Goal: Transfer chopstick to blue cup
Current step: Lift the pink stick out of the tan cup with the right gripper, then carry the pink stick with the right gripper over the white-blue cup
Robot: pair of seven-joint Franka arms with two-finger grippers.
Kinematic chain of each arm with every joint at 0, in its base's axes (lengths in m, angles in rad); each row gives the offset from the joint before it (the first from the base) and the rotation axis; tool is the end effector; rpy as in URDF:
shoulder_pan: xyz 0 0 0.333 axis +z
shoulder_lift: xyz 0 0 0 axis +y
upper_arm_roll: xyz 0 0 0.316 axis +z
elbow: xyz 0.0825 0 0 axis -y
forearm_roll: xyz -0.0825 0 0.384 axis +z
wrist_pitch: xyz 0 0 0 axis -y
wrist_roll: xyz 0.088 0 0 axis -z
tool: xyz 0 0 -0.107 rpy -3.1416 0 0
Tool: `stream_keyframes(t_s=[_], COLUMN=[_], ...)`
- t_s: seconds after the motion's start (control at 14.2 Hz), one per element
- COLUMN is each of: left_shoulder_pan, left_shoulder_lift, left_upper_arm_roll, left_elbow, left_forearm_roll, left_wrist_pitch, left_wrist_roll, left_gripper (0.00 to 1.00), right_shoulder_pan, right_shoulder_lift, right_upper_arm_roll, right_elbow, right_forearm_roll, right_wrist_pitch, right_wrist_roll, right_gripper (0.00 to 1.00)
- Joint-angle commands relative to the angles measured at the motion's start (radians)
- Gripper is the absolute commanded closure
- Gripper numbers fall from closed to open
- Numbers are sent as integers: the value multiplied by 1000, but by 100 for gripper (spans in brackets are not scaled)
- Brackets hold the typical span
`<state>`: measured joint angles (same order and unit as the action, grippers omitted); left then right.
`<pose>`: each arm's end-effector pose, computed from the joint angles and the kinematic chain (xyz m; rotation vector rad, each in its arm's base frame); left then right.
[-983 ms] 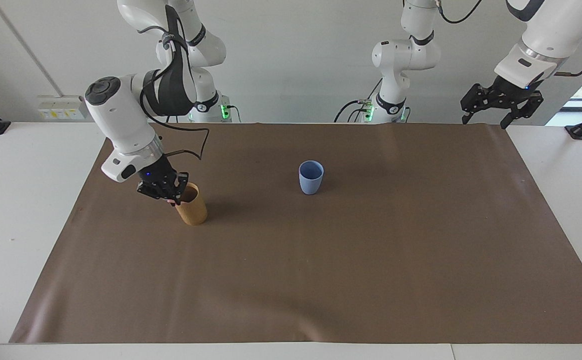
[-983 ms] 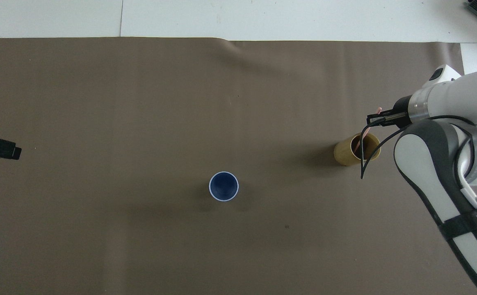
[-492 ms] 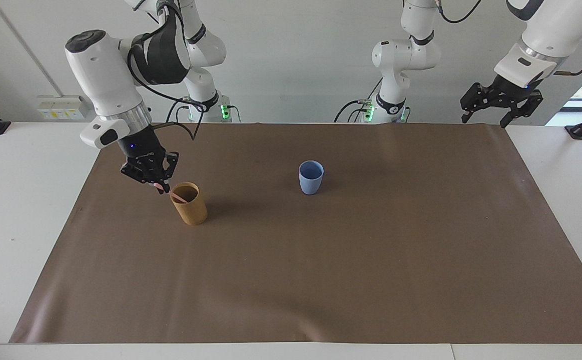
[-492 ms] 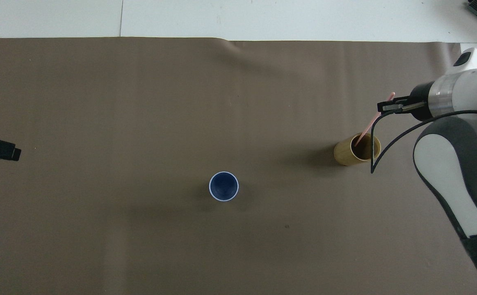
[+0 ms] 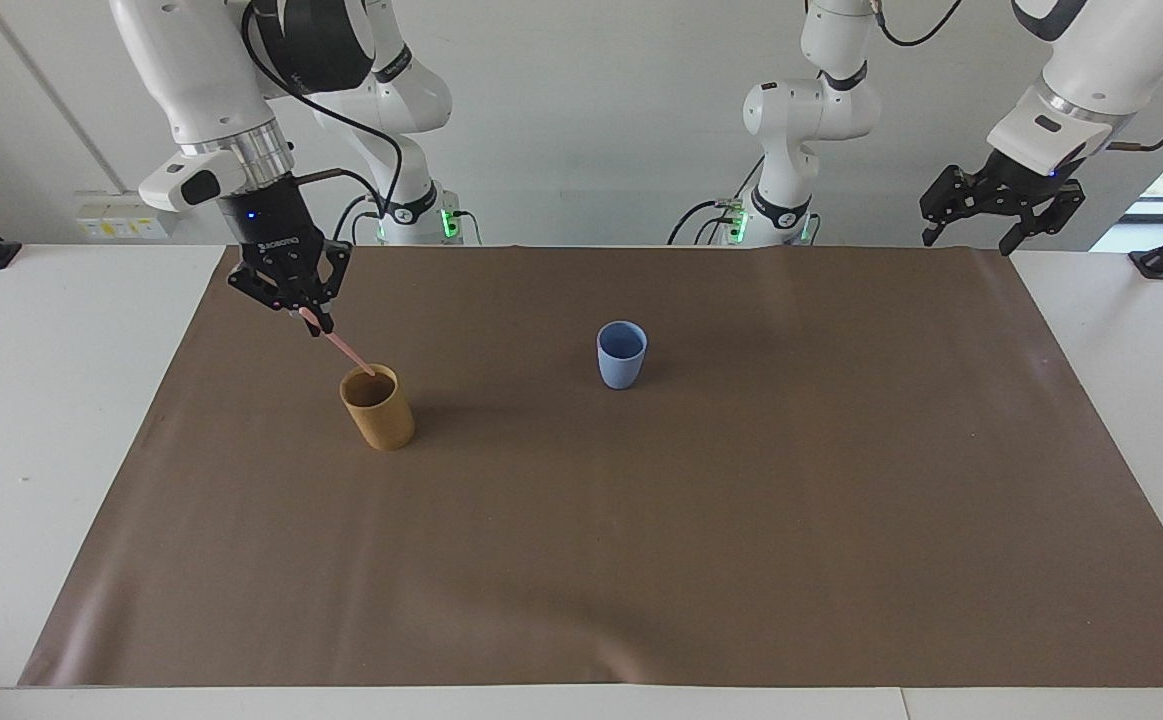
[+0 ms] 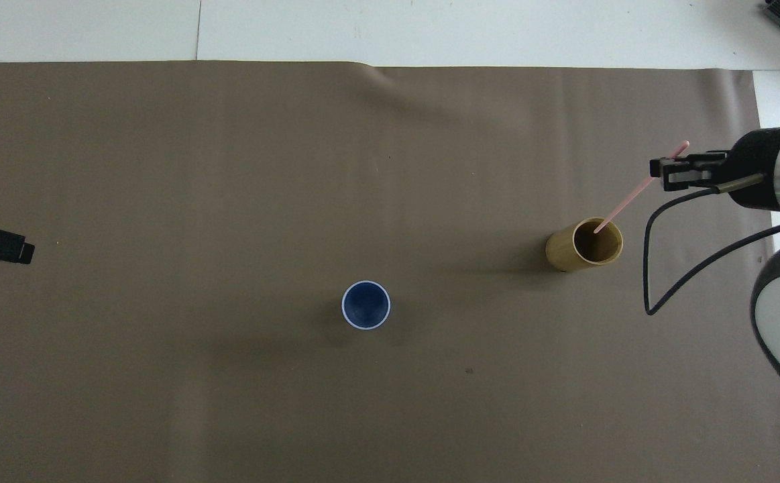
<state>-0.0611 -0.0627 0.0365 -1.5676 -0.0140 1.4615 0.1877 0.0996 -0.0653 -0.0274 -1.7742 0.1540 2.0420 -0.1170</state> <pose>0.5234 -0.0138 0.6504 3.1034 -0.3328 -0.0655 0.5696 0.0492 0.6109 -2.9507 -0.2099 -0.5019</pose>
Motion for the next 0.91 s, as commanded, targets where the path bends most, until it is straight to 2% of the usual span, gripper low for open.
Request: stream_keyframes(t_s=[0.0, 0.42, 0.7, 0.84], left_shoulder_pan=[15, 15, 15, 15], left_shoulder_lift=[-23, -23, -23, -23], left_upper_arm_roll=[-12, -12, -12, -12], left_elbow=[-25, -25, -25, -25], left_forearm_roll=[12, 12, 12, 12], left_wrist_pitch=[-3, -3, -3, -3], left_wrist_roll=[3, 3, 3, 3], left_gripper=[0, 0, 0, 0], right_shoulder_pan=[69, 271, 412, 448], right_shoulder_lift=[-2, 10, 48, 59], right_upper_arm_roll=[7, 9, 9, 9], right_elbow=[6, 6, 13, 18], right_forearm_roll=[7, -83, -157, -163], right_wrist_pitch=[-3, 43, 95, 98], right_wrist_roll=[121, 442, 658, 701], right_gripper=[100, 100, 100, 100])
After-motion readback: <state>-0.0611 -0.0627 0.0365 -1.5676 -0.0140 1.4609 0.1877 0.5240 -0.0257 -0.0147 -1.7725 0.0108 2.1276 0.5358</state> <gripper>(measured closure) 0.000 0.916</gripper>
